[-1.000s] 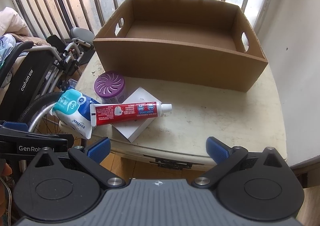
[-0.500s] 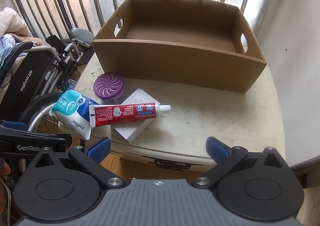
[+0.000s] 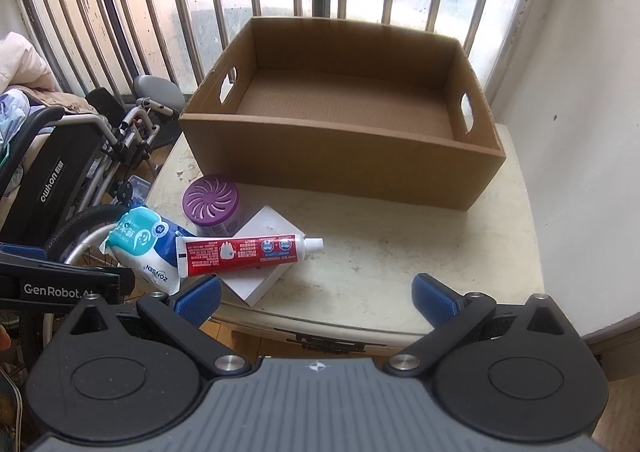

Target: Organize objects

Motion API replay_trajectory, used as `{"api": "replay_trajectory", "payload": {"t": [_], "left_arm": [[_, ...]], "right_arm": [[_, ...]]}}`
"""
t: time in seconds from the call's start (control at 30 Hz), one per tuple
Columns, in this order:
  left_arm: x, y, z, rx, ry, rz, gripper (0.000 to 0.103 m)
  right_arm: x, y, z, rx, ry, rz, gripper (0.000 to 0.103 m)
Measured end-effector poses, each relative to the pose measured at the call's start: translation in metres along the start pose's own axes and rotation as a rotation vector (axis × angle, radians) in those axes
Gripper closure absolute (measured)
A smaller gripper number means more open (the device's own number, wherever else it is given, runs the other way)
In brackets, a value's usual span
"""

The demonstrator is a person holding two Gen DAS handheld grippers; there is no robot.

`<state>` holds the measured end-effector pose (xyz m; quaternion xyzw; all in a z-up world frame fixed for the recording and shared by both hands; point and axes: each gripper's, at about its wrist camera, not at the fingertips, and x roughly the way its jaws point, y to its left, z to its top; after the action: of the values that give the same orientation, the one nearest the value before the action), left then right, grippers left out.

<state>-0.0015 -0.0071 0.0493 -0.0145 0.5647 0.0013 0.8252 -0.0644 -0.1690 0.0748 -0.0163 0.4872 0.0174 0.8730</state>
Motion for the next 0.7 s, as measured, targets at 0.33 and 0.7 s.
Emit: {"api": "replay_trajectory", "payload": {"t": [0.33,0.7], "left_arm": [[-0.054,-0.005,0.037,0.02,-0.173,-0.093,0.001],[-0.065,-0.01,0.061,-0.072,-0.274,-0.028,0.001]], "right_arm": [[-0.054,-0.016,0.031,0.016,-0.105,-0.054,0.0],[-0.05,-0.008,0.077,-0.169,-0.203,0.055,0.0]]}}
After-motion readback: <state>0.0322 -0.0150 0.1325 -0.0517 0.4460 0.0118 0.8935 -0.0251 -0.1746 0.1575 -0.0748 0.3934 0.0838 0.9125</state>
